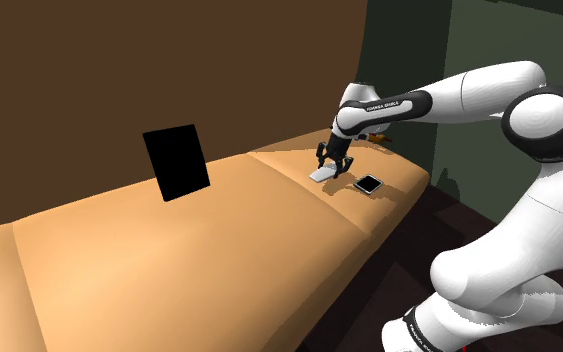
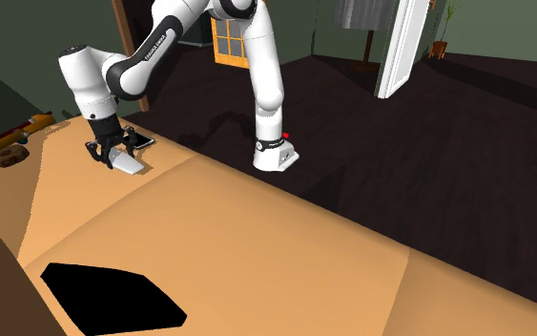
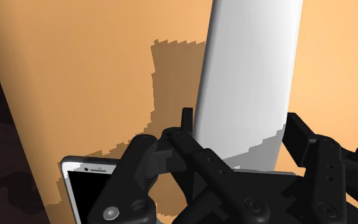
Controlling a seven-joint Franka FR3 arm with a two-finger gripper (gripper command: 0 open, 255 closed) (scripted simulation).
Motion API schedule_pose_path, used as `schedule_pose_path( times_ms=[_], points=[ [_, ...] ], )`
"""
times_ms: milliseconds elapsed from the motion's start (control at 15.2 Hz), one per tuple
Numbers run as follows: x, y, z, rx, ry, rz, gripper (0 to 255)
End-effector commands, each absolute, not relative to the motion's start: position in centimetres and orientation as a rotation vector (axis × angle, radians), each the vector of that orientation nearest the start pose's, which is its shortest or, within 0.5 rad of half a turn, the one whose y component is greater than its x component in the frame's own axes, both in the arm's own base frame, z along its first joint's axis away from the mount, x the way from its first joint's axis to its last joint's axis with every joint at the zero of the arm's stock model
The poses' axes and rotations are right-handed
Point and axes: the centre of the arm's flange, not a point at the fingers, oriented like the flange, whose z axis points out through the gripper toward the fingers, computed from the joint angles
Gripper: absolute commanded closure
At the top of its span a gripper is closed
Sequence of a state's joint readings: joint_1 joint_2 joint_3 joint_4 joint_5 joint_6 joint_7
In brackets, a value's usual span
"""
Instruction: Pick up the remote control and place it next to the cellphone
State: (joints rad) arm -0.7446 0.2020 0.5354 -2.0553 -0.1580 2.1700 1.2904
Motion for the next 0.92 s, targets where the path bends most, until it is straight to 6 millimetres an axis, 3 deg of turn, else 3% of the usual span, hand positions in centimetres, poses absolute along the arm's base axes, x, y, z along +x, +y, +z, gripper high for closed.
schedule_pose_path(
  times_ms=[0,330,594,858],
  points=[
    [55.7,-13.1,34.8,-2.427,2.071,0.054,0],
    [55.7,-13.1,34.8,-2.427,2.071,0.054,0],
    [56.0,-13.0,39.8,-2.427,2.071,0.054,0],
    [56.0,-13.0,39.8,-2.427,2.071,0.054,0]
  ],
)
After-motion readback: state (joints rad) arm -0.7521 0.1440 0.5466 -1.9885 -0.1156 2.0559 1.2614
